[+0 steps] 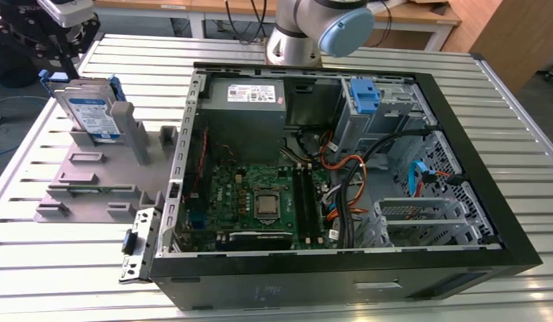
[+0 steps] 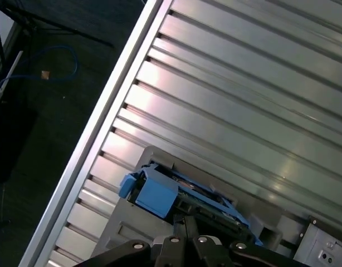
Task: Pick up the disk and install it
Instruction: 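Pick up the disk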
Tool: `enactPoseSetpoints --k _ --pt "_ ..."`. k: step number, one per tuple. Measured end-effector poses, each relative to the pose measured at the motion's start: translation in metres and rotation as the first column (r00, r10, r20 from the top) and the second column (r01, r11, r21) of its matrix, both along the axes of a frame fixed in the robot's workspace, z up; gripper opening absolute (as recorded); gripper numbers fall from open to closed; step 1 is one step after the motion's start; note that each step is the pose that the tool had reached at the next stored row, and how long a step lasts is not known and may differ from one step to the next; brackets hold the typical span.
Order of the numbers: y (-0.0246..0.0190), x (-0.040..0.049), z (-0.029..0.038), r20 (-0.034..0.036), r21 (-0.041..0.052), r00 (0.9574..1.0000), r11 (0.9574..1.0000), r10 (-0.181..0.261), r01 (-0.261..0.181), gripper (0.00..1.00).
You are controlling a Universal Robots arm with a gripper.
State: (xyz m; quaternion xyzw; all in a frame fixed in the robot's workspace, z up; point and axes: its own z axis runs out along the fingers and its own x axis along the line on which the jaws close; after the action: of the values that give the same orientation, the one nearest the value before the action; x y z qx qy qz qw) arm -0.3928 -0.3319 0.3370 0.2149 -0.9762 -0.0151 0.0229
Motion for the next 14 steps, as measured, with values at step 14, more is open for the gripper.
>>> enactPoseSetpoints --k 14 --pt "0.0000 0.0000 0.0000 0.0000 0.0000 0.9976 0.9976 0.070 -0.070 0.11"
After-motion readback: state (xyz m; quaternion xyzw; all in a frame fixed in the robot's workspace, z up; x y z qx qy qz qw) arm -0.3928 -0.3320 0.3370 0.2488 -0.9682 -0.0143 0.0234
